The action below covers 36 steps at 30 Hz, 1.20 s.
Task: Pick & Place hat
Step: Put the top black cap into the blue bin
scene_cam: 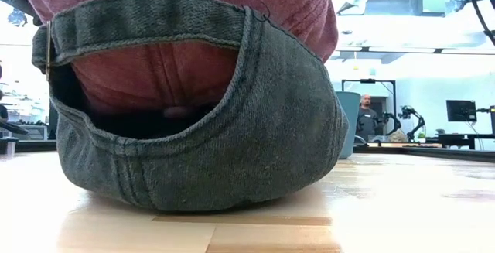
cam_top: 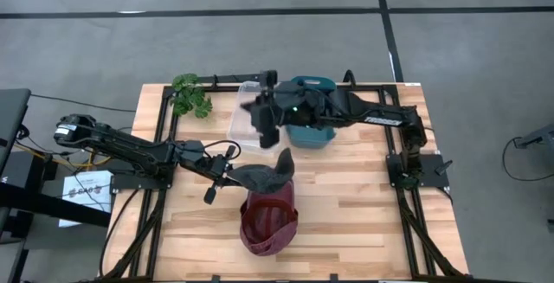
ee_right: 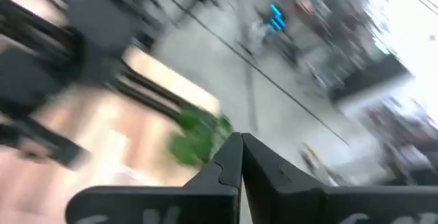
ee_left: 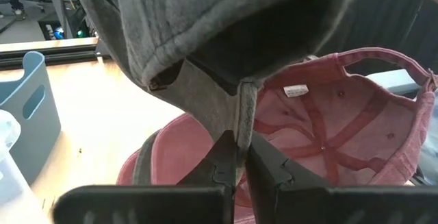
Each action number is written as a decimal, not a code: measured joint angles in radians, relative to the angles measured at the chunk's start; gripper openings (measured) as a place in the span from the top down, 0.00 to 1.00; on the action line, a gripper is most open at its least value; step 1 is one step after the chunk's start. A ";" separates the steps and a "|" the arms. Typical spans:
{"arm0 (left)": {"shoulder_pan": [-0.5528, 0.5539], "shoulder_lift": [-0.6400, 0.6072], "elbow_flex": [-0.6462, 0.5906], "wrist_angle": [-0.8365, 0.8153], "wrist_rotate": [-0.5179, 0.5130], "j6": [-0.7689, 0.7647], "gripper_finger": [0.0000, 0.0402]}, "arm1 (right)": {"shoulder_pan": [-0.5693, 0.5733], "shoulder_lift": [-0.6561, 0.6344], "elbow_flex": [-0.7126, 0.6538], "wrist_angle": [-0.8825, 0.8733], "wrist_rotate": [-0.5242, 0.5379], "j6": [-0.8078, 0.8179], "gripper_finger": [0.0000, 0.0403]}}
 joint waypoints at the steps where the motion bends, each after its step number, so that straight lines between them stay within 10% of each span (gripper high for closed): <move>1: 0.000 0.000 0.000 0.000 0.000 0.000 0.96 | -0.007 0.003 -0.001 0.006 0.041 0.000 1.00; 21: 0.001 0.000 0.000 0.015 -0.029 -0.003 0.96 | 0.034 0.181 -0.019 -0.095 0.429 0.187 1.00; 36: 0.001 -0.001 0.000 0.031 -0.030 -0.003 0.96 | 0.126 0.181 -0.019 -0.270 0.315 0.352 1.00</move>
